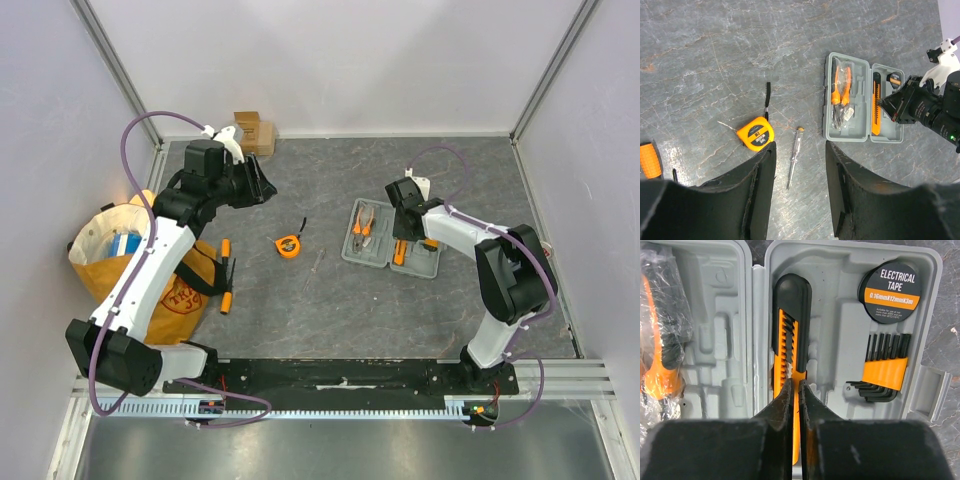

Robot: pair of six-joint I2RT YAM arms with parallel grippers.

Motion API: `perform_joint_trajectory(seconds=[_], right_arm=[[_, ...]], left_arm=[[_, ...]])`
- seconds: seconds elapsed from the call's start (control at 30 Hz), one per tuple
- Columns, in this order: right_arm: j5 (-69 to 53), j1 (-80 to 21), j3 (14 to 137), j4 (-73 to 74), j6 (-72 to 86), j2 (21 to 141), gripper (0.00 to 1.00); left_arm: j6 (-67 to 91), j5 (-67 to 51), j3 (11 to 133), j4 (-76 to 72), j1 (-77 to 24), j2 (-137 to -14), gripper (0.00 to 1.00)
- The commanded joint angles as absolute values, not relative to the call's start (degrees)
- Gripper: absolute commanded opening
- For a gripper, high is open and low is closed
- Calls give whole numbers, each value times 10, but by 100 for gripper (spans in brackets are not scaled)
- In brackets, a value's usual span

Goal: Pack the tool kit

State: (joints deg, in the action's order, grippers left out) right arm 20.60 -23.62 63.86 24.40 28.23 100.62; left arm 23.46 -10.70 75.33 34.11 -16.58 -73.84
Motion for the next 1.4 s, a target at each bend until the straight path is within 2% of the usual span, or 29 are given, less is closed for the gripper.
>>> perform_joint_trajectory(seconds=[0.0,0.07,0.33,0.53,0.77,0.9,1.17,1.37], right_arm=[[190,-234,604,248,294,1033,4],[191,-234,592,250,296,1036,0],[192,-234,562,249,304,1049,0],[212,-233,614,269,300,1020,0],[230,-234,709,304,288,986,15],[218,-234,721,307,282,987,17],[190,-234,694,285,281,1017,14],[182,-233,681,269,281,1047,5]], left_arm=[[228,-116,771,323,-166,-740,50],[228,-117,770,323,-166,-743,50],[227,-117,768,323,-166,-744,50],[229,-119,772,323,-166,-747,50],[230,-115,773,323,-166,-744,50],[231,-114,770,323,-166,-743,50],[230,-114,767,323,-166,-743,50],[229,-113,769,323,-166,-744,50]])
